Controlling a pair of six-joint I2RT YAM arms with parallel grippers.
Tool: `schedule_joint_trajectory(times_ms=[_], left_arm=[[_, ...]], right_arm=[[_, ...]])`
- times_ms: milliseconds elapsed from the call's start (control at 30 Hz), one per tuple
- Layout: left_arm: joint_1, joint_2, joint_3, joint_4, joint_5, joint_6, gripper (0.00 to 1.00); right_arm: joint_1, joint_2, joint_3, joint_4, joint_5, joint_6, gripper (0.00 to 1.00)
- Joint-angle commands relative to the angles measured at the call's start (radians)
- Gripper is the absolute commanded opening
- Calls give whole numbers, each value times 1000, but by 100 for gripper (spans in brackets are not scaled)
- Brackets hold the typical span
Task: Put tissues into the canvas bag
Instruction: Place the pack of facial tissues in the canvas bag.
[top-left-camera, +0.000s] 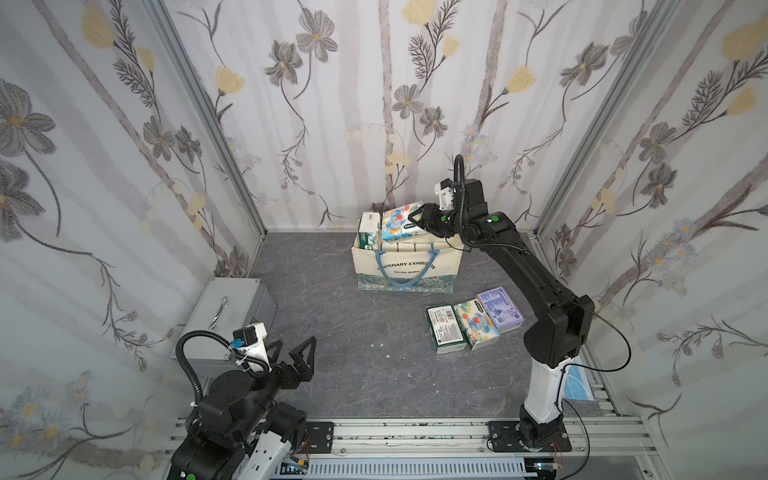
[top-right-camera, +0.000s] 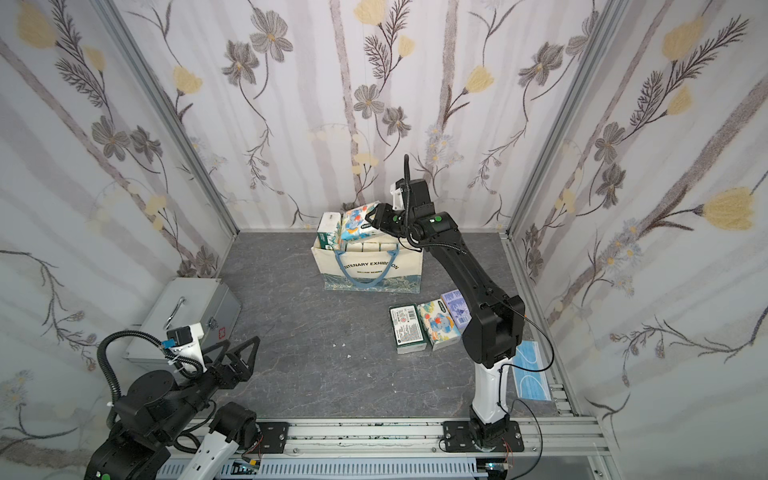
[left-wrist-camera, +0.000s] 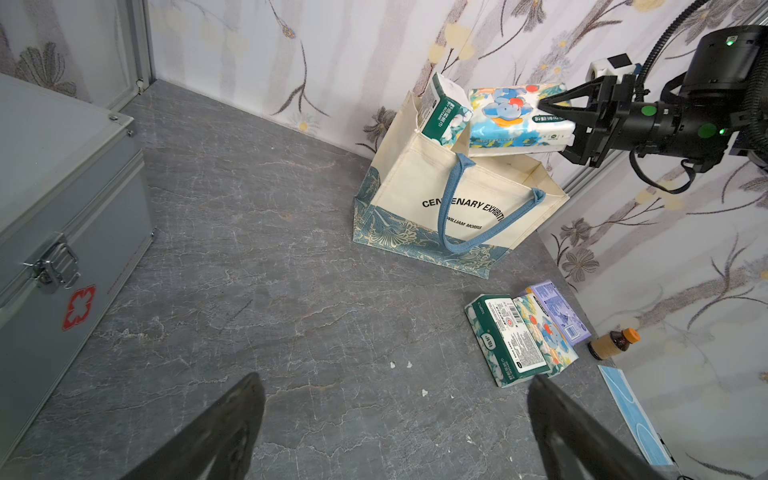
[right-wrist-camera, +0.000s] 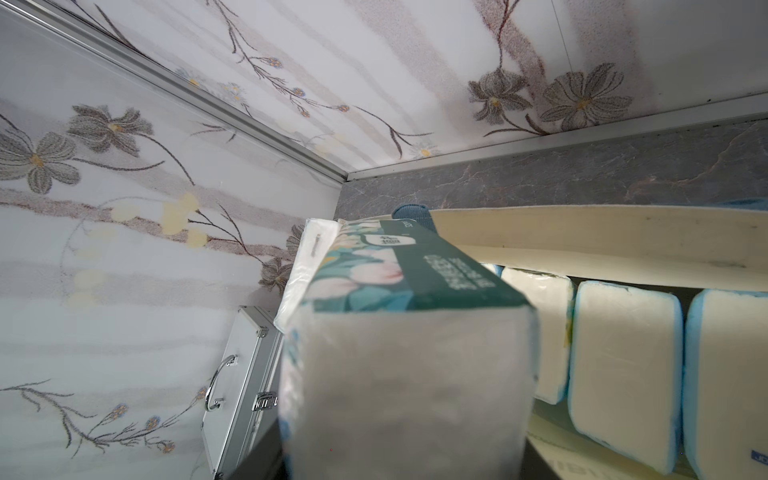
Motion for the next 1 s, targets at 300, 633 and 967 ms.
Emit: schedule_joint_trajectory(times_ms=[300, 633, 967], left_arm=[[1, -3, -2, 15, -11, 1, 100], [1, -5, -2, 15, -11, 0, 100], [3, -15, -2, 15, -14, 2, 100]], right_arm=[[16, 58, 9, 22, -3, 26, 54], [20, 89, 7, 48, -22, 73, 54], [25, 112, 16, 66, -57, 93, 65]])
